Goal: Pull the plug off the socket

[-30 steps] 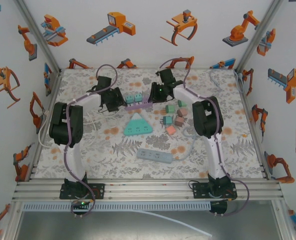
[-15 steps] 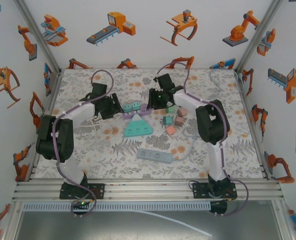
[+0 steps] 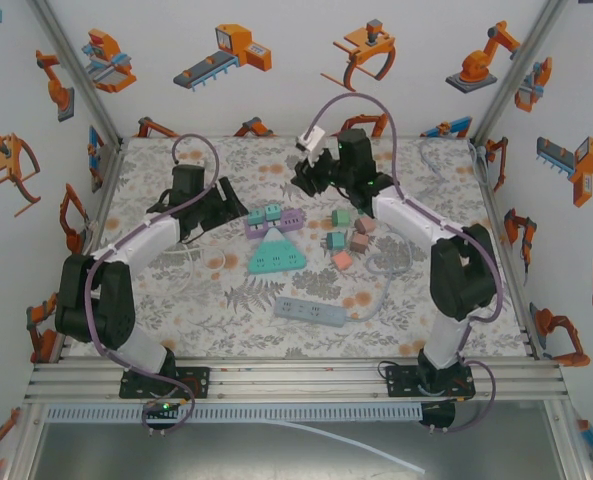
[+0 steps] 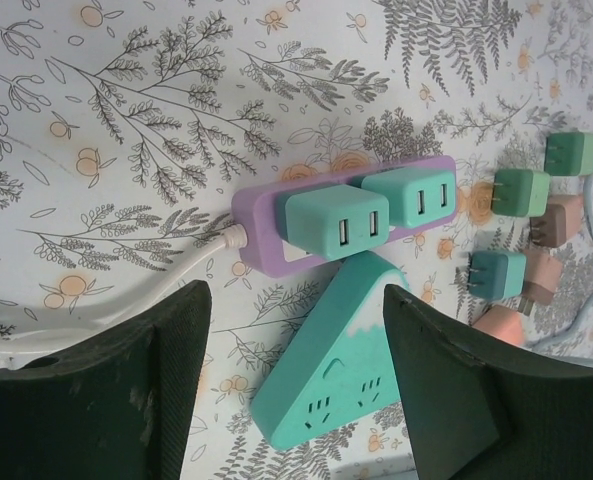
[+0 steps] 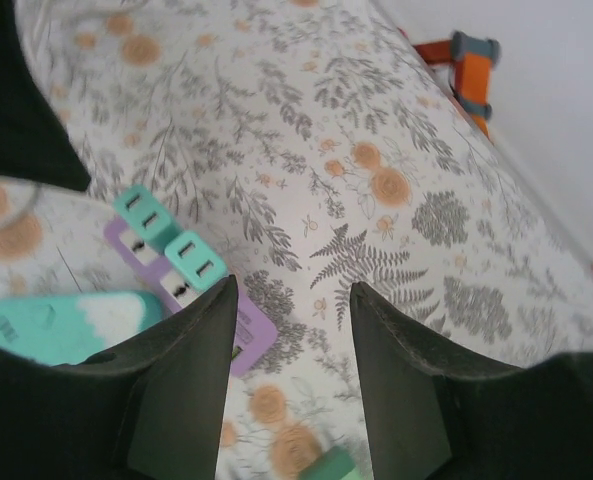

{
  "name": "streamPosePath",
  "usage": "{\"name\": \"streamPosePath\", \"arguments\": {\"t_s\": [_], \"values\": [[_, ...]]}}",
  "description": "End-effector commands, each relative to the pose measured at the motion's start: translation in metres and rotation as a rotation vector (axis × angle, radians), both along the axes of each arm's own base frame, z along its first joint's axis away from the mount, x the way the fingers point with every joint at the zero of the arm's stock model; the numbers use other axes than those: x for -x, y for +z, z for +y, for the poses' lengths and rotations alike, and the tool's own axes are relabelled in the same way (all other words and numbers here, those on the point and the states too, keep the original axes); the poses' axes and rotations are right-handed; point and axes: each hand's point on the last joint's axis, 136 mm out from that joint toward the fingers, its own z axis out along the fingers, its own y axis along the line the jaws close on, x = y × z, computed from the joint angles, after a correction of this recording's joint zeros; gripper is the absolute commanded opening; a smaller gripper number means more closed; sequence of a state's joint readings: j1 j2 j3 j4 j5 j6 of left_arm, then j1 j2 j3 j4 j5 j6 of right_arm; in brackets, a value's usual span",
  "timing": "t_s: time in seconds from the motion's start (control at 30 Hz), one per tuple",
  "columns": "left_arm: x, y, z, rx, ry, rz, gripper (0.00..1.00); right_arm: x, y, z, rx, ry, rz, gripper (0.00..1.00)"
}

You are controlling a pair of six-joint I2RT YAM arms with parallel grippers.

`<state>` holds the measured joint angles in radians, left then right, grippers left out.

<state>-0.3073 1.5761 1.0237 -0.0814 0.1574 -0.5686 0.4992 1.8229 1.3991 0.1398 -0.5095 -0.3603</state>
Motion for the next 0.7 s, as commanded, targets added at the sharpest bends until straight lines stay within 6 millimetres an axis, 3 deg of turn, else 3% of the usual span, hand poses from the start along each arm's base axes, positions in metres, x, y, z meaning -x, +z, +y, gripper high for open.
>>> {"name": "streamPosePath", "arguments": {"t_s": [0.0,0.3,0.47,0.67], "values": [[-0.004,-0.001,-0.003,-0.005,-0.013,-0.016,0.66,0.024,-0.015,0.021,0.085,0.297,-0.276,0.48],[-0.002,-0.037,0.0,-0.052,-0.011,0.063,0.65,0.04,-0.089,0.053,0.323,0.519,-0.201,0.55],[-0.004,-0.047,0.001,-0.083,-0.021,0.071,0.65,0.041,-0.111,0.064,0.367,0.565,-0.096,0.56],[-0.004,-0.065,-0.001,-0.11,-0.046,0.101,0.66,0.034,-0.122,0.08,0.371,0.577,-0.053,0.53]]}}
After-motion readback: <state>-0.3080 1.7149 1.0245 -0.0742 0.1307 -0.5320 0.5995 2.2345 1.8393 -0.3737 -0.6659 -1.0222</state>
